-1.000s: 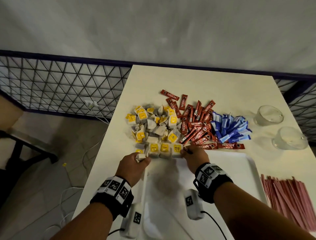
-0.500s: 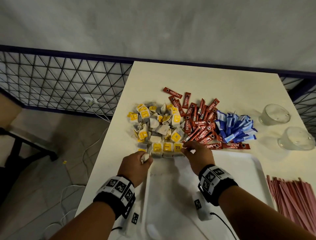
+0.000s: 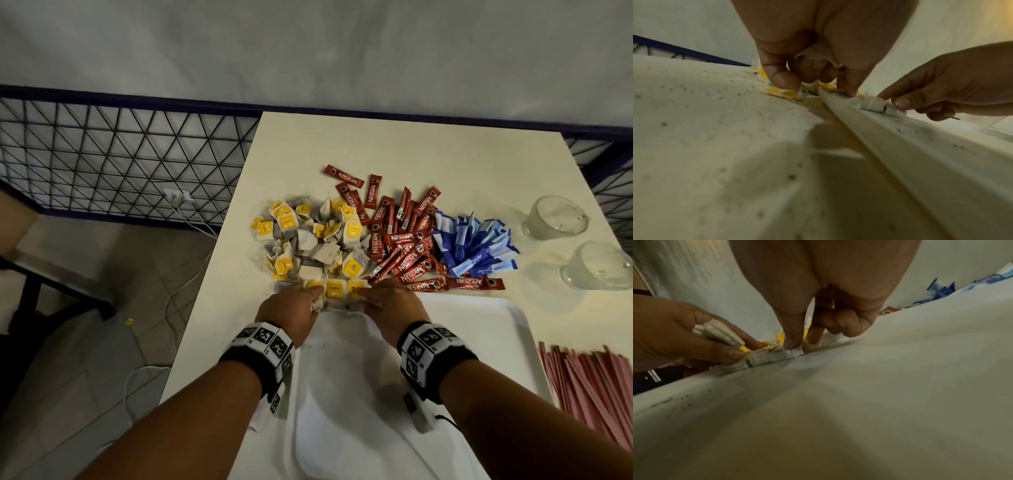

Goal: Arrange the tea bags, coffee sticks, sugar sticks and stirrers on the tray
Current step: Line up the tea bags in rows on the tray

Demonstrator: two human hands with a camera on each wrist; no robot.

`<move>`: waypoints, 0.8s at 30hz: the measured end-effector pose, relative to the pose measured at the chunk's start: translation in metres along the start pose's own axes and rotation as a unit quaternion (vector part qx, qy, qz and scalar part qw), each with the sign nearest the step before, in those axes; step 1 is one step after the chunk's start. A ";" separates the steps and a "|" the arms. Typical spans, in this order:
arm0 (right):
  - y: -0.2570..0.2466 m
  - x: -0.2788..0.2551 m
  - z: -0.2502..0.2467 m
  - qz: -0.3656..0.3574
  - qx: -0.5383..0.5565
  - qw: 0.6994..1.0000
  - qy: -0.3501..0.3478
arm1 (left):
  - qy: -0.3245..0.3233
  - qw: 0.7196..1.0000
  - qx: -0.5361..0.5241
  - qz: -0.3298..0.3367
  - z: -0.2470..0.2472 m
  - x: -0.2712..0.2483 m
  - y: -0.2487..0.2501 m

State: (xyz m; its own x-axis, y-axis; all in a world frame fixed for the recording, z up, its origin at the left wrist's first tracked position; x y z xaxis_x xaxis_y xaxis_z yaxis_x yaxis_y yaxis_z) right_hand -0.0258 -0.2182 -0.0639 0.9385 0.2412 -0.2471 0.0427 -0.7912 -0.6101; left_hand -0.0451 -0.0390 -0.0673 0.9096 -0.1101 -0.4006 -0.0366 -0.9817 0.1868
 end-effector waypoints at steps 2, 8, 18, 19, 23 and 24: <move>-0.001 -0.001 -0.004 0.001 0.016 1.000 0.015 | 0.044 0.996 -0.071 0.007 -0.010 -0.004 0.000; -0.058 -0.011 -0.033 -0.112 0.181 0.975 0.068 | -0.016 0.679 -0.731 -0.065 -0.010 -0.041 0.011; -0.102 -0.022 -0.040 -0.144 0.153 0.976 -0.057 | -0.151 0.614 -0.774 -0.029 -0.029 -0.069 0.042; -0.099 -0.021 -0.040 -0.127 0.169 0.976 -0.061 | -0.147 0.618 -0.772 -0.041 -0.028 -0.071 0.041; -0.089 -0.022 -0.048 -0.079 0.234 0.967 -0.058 | -0.121 0.637 -0.758 -0.078 -0.023 -0.079 0.037; -0.086 -0.023 -0.049 -0.059 0.263 0.961 -0.053 | -0.107 0.632 -0.763 -0.087 -0.022 -0.081 0.033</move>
State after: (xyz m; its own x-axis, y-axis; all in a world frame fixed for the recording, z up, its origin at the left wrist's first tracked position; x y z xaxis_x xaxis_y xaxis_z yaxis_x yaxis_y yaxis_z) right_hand -0.0338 -0.1834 0.0313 0.8960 0.3908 -0.2107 -0.0582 -0.3671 -0.9284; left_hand -0.1108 -0.0596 -0.0093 0.7622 -0.2004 -0.6156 0.6462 0.2919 0.7051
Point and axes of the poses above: each hand's wrist, its own x-axis towards the middle knuckle, its own z-axis out of the palm, y = z × x, the point moved 7 cm from there along x, towards the middle knuckle, and after that the axes turned 7 degrees about x, right-handed, at the moved point
